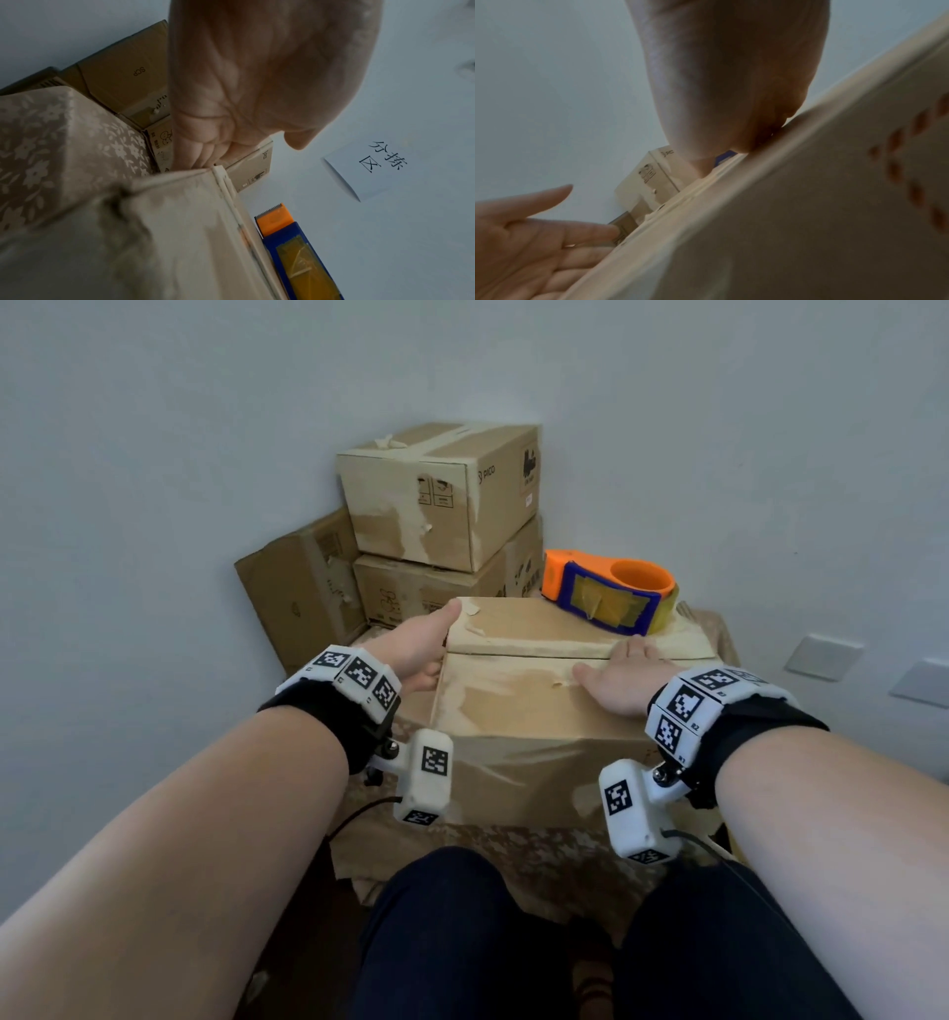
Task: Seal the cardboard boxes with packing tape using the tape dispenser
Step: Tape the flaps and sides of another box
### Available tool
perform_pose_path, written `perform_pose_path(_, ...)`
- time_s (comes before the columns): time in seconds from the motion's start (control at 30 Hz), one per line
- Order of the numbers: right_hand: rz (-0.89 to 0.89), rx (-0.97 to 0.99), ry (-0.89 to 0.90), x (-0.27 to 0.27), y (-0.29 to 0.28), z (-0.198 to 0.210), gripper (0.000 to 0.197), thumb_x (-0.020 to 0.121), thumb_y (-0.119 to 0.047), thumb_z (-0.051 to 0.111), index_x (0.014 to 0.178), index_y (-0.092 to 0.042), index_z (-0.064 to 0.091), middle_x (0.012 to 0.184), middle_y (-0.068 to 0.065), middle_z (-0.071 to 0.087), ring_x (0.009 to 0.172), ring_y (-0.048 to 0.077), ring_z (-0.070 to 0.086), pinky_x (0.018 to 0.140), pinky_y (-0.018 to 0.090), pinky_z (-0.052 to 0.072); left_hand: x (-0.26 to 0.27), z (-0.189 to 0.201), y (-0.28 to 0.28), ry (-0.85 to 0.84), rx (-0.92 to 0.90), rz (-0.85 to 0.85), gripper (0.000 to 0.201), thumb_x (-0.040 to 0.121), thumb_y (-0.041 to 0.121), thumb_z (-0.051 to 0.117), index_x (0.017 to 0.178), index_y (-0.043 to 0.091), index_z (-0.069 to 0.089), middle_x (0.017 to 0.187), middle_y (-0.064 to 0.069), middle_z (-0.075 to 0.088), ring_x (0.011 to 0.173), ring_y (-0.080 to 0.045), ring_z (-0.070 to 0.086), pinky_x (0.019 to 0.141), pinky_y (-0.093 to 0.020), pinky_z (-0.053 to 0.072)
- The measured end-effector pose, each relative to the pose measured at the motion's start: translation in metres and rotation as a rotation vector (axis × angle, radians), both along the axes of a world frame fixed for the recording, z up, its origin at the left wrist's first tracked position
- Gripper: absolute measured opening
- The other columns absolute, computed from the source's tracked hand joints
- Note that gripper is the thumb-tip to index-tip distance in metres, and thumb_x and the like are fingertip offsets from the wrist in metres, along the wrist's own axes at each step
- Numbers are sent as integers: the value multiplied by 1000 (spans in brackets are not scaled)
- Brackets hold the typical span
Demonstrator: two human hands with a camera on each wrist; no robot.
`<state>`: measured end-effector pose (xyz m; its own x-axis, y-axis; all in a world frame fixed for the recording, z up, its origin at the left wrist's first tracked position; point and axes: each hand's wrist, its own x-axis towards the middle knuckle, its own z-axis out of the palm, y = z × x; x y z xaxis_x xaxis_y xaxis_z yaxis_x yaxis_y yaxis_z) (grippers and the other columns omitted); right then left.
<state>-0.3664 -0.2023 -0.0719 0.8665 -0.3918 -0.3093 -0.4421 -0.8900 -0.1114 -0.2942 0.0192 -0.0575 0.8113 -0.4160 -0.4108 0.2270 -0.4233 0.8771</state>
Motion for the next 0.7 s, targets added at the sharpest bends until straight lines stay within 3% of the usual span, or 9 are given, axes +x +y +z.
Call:
perform_pose_path(0.07,16,10,11,5,9,0,85,95,-60,25,153,-3,0,161,12,-4,148,28,0,119,46,10,0,-1,5,22,-64,5,58,97,59,22,128,19,51,125,-5,57,109,-21,54,87,-31,50)
perform_pose_path(0.13,43,8,31,9,19,1,85,95,-60,24,153,-3,0,161,12,-5,148,28,-1,119,47,9,-2,-3,9,45,-112,-16,68,98,60,21,142,12,39,132,-7,57,110,-18,60,87,-30,48)
perform_pose_path(0.23,103,4,52,14,38,4,81,97,-58,21,153,-4,-1,161,11,-7,148,27,-3,119,48,8,1,-4,15,84,-172,-29,82,93,66,25,150,6,23,141,-10,50,117,-17,57,88,-29,49)
perform_pose_path(0.3,158,9,53,18,53,5,79,98,-56,22,153,-4,-1,161,11,-8,148,27,-3,119,48,9,4,-6,19,130,-200,-24,89,90,71,26,152,8,14,148,-10,41,128,-19,49,100,-34,45)
perform_pose_path(0.4,243,17,60,25,76,5,77,99,-55,20,153,-5,-3,161,11,-11,148,26,-4,120,46,8,7,-10,24,156,-194,-58,90,87,75,21,153,15,9,155,-4,29,140,-18,34,114,-44,29)
perform_pose_path(0.5,321,26,64,34,97,6,76,99,-54,20,153,-6,-3,160,12,-12,148,27,-6,119,47,7,6,-10,30,175,-201,-68,85,89,73,13,154,18,3,158,-1,22,144,-17,24,117,-45,19)
perform_pose_path(0.7,453,55,77,43,124,9,70,101,-50,17,153,-11,-8,160,6,-17,148,26,-10,119,49,3,6,-13,36,186,-207,-114,82,89,72,4,153,22,-1,160,2,9,147,-19,13,117,-48,10)
